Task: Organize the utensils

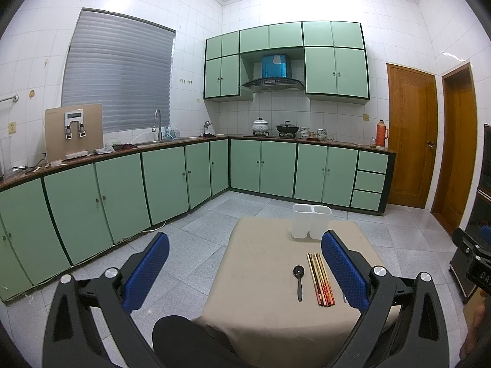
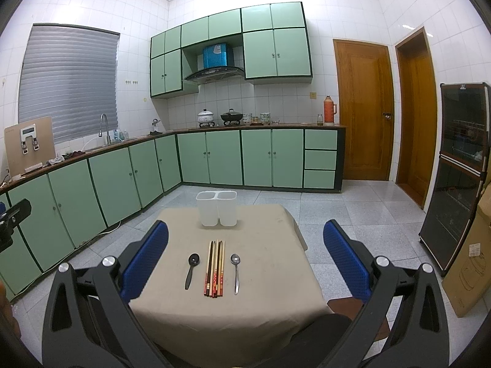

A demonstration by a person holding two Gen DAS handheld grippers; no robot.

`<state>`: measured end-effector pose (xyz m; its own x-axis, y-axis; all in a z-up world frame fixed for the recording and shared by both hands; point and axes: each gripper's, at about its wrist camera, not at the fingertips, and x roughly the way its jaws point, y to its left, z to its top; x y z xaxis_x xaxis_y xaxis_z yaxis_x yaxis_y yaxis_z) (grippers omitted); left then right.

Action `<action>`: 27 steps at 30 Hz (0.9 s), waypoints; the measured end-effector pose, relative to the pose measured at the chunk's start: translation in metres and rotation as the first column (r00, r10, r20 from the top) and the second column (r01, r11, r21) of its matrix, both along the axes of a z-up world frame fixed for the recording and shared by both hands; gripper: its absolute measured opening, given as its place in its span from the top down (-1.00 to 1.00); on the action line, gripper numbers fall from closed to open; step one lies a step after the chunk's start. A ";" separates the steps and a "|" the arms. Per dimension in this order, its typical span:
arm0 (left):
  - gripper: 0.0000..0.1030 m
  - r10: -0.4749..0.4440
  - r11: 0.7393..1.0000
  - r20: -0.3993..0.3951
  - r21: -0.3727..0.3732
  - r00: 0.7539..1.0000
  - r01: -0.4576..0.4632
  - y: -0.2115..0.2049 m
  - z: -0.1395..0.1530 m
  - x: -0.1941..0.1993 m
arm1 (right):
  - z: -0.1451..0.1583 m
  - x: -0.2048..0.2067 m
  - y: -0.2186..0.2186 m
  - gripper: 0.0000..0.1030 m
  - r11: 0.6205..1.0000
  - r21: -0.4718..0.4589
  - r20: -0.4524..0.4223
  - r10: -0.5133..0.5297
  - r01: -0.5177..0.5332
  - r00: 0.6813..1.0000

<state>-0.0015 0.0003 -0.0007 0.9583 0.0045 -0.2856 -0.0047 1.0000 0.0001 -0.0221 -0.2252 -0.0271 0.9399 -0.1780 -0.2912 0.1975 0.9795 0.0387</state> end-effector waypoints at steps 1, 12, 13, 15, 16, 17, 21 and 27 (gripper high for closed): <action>-0.88 -0.001 1.000 -0.001 0.000 1.000 0.001 0.000 0.000 0.000 | 0.000 0.000 0.001 -0.90 1.000 0.000 0.000 -0.001 0.001 1.000; -0.88 -0.001 1.000 -0.006 -0.004 1.000 0.001 0.001 0.000 0.000 | 0.002 -0.001 0.005 -0.90 1.000 -0.001 -0.007 0.001 -0.001 1.000; -0.88 -0.002 1.000 -0.008 -0.005 1.000 0.002 0.001 -0.001 0.001 | 0.001 -0.001 0.004 -0.90 1.000 -0.001 -0.007 0.001 -0.001 1.000; -0.88 -0.006 1.000 -0.011 -0.010 1.000 0.006 0.001 -0.001 0.002 | -0.001 0.000 0.004 -0.90 1.000 -0.001 -0.011 0.000 0.000 1.000; -0.88 -0.007 1.000 -0.011 -0.010 1.000 0.007 0.001 -0.001 0.003 | -0.003 0.003 0.003 -0.90 1.000 -0.001 -0.014 0.000 0.000 1.000; -0.88 -0.010 1.000 -0.012 -0.008 1.000 0.010 0.000 -0.002 0.005 | -0.004 0.006 0.003 -0.90 1.000 0.000 -0.016 0.001 -0.001 1.000; -0.88 -0.042 0.999 -0.062 -0.009 0.997 0.042 -0.003 -0.016 0.022 | -0.013 0.018 -0.002 -0.90 1.000 0.013 -0.039 0.028 -0.028 0.999; -0.88 -0.143 0.990 -0.245 -0.024 0.959 0.142 -0.019 -0.066 0.074 | -0.062 0.071 -0.007 -0.89 0.997 0.028 -0.187 0.073 -0.069 0.980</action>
